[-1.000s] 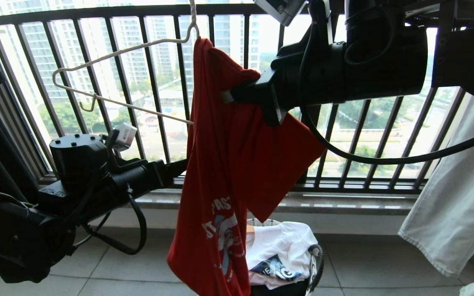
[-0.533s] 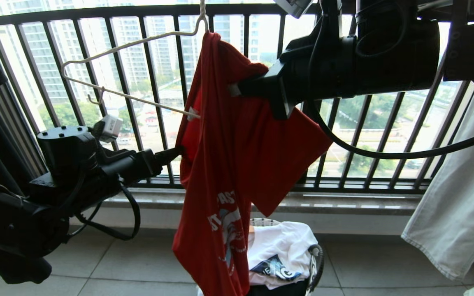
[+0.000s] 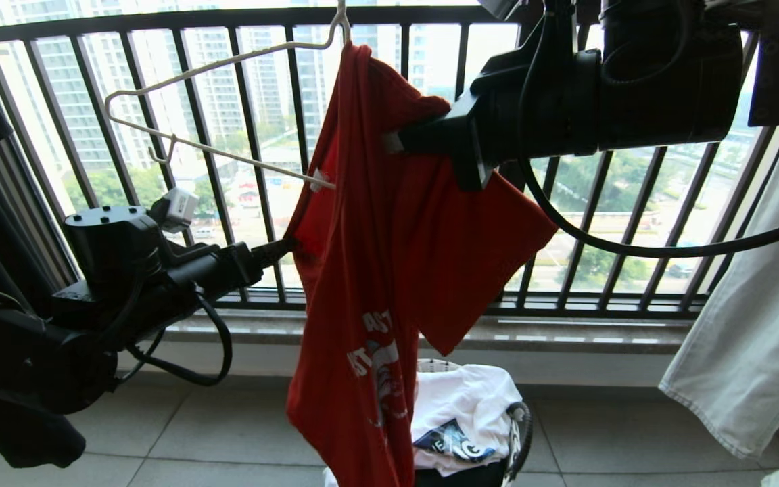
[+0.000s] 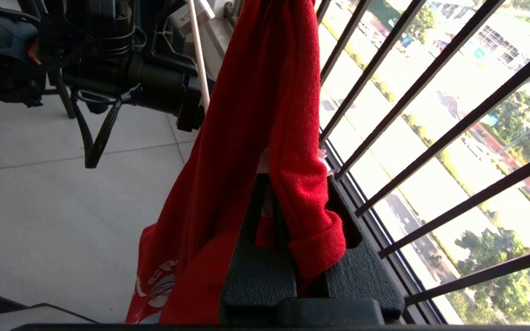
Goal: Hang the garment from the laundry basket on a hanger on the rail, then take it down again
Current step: Hang the clothes on the clothes rack
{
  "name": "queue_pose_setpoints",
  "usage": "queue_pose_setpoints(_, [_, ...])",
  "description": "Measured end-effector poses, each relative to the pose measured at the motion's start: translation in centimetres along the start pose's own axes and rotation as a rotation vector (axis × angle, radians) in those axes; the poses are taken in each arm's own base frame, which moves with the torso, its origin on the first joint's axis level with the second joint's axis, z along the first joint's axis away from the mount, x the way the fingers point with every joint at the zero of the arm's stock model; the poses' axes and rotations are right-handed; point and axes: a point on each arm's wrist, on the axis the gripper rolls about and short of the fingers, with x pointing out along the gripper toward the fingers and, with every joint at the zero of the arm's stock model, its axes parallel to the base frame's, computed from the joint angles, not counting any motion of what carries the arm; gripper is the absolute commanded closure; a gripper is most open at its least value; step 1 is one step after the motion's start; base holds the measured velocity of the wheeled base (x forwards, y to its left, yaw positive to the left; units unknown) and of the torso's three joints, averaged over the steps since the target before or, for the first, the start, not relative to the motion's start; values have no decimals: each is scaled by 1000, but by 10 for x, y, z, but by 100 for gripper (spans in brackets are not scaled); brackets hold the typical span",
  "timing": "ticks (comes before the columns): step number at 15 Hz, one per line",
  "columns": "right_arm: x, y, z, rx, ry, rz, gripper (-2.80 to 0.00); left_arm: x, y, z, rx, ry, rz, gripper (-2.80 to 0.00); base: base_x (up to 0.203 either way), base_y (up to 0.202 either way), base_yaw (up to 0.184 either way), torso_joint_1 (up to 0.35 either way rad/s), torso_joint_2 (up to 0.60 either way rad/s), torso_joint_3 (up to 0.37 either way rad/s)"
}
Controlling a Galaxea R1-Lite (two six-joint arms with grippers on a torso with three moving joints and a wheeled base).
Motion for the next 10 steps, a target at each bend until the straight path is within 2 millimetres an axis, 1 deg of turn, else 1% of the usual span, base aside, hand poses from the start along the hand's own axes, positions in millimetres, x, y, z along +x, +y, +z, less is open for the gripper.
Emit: queue_pose_setpoints(10, [-8, 3, 0, 3, 6, 2, 0, 0, 5, 3, 1, -11, 13, 0, 0, 0, 0, 0, 0, 0])
